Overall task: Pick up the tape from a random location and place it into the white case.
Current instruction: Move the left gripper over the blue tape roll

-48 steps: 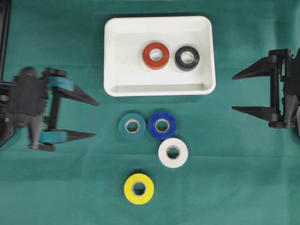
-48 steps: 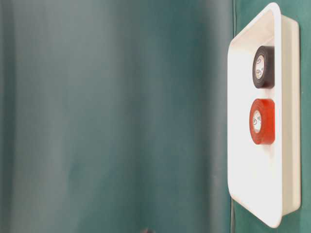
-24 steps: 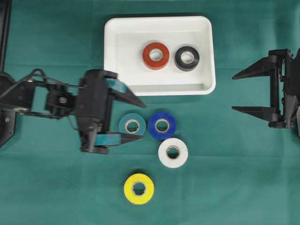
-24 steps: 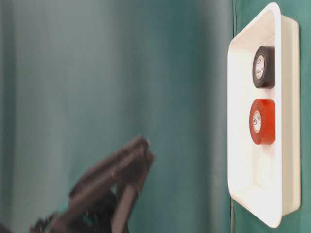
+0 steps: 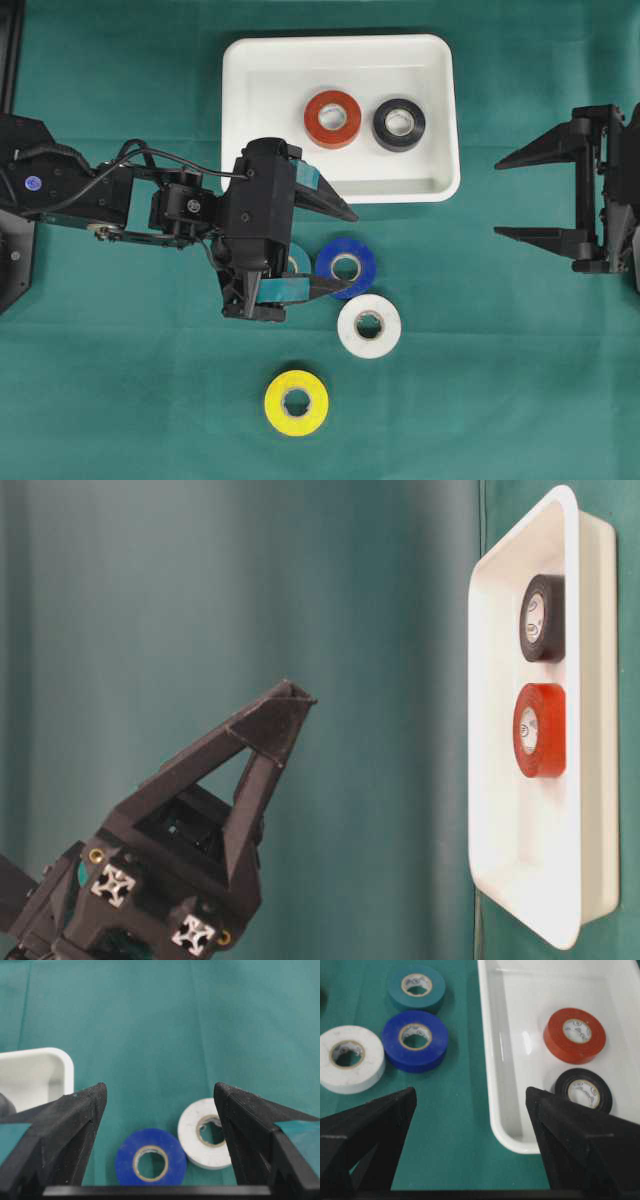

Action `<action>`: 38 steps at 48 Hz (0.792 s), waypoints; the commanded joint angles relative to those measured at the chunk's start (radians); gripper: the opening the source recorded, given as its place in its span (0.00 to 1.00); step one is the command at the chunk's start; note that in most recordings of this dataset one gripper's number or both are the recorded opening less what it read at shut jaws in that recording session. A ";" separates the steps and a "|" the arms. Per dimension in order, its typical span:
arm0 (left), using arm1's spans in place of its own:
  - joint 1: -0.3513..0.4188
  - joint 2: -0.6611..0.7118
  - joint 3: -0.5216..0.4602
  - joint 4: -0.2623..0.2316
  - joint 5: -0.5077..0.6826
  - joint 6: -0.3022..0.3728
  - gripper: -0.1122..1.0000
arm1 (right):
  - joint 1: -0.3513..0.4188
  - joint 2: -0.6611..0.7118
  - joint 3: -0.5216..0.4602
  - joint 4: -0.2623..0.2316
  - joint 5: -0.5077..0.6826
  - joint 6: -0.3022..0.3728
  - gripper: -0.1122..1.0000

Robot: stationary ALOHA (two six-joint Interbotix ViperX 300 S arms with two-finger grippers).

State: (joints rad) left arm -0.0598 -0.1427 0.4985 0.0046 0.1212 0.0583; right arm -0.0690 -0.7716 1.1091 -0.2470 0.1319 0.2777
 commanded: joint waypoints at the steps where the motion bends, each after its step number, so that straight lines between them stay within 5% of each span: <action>1: 0.005 -0.009 -0.025 0.002 -0.003 0.000 0.85 | 0.000 -0.002 -0.025 -0.002 -0.008 -0.002 0.89; 38: 0.005 -0.002 -0.040 0.000 0.037 -0.009 0.85 | 0.000 0.000 -0.025 -0.003 -0.006 -0.002 0.89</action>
State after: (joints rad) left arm -0.0583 -0.1381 0.4939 0.0046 0.1457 0.0506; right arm -0.0690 -0.7731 1.1091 -0.2485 0.1319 0.2777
